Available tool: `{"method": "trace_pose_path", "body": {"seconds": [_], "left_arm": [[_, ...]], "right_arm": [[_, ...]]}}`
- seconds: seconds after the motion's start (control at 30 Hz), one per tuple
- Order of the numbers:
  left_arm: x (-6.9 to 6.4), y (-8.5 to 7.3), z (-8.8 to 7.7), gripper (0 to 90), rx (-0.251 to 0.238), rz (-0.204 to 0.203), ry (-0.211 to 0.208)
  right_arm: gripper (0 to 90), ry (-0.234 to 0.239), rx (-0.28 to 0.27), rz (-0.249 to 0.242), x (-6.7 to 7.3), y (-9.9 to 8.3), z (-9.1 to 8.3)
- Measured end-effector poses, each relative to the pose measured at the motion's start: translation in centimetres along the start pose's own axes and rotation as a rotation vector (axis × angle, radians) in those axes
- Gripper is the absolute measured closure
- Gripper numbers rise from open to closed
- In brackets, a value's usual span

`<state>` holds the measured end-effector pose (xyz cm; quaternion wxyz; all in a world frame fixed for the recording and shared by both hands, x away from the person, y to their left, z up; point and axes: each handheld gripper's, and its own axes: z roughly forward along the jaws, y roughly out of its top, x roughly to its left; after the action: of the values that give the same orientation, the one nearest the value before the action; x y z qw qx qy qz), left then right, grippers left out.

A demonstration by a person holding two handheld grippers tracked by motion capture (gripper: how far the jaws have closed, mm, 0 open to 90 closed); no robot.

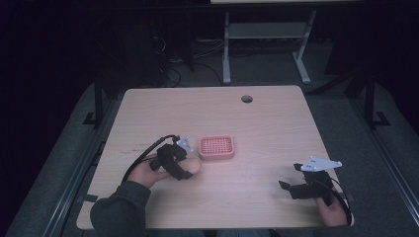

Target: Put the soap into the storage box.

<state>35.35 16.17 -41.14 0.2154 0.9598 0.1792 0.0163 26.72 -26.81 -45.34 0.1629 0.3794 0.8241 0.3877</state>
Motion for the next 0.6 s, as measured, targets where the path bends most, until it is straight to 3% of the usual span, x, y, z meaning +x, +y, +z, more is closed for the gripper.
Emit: {"method": "trace_pose_path", "body": {"seconds": [0.6], "left_arm": [[0.5,1.6,-0.1,32.0,0.017,0.017,0.006]], "right_arm": [[14.1,0.004,-0.004,0.0,0.0,0.0,0.0]]}}
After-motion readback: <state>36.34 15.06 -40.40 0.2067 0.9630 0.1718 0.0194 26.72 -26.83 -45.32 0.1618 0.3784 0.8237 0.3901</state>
